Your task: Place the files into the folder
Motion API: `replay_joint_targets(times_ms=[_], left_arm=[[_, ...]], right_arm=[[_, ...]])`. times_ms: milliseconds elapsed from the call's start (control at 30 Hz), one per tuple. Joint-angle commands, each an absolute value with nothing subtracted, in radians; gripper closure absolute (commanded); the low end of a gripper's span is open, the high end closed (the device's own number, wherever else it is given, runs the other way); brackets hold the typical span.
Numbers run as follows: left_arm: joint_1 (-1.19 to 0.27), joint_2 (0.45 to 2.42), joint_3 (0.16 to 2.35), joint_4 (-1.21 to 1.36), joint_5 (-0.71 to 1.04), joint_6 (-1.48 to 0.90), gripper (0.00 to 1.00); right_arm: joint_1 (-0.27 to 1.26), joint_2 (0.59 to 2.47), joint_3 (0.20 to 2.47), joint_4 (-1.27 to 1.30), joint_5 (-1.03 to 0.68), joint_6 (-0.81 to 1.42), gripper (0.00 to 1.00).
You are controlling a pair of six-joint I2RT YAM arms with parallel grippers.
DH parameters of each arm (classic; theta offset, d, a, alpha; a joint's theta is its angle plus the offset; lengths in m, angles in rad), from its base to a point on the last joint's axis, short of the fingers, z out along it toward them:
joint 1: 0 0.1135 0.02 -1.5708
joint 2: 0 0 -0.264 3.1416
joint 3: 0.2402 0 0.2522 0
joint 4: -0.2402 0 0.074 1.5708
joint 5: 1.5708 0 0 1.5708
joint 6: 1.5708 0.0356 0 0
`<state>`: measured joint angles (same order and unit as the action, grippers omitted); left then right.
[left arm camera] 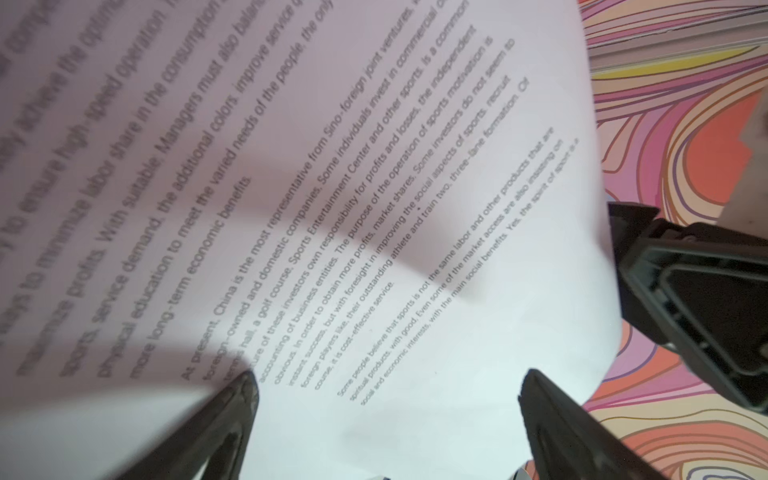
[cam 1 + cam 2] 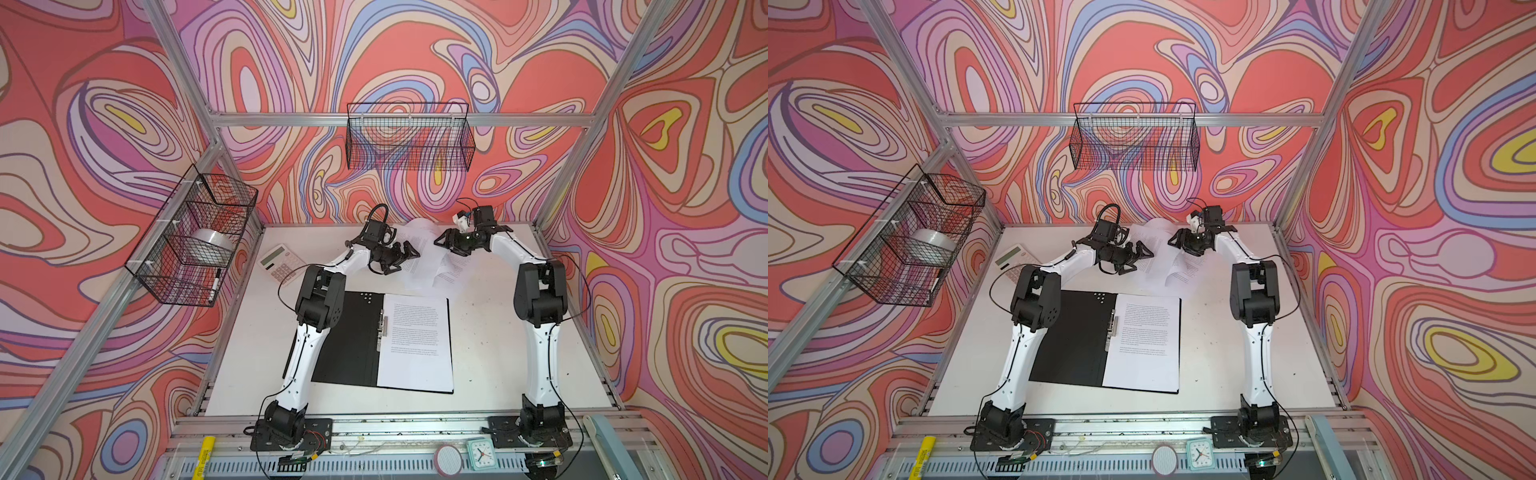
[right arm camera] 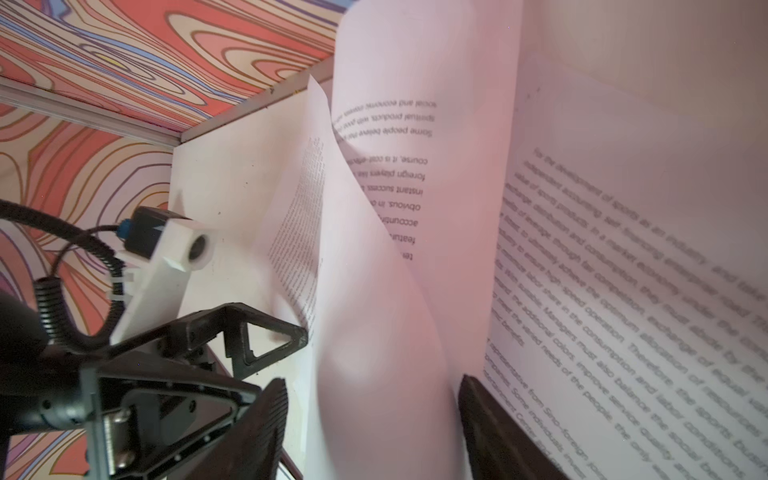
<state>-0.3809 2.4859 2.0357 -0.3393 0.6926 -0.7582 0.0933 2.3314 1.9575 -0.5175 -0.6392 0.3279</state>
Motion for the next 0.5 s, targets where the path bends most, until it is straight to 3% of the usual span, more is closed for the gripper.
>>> replay_joint_targets(times_ms=[0, 467], left_arm=[[-0.386, 2.542, 2.015, -0.433, 0.678, -0.743, 0.02], [-0.387, 2.552, 2.009, -0.436, 0.685, -0.741, 0.02]], right_arm=[[0.098, 2.359, 1.99, -0.549, -0.659, 0.311, 0.31], [0.097, 2.399, 2.025, -0.56, -0.71, 0.325, 0.28]])
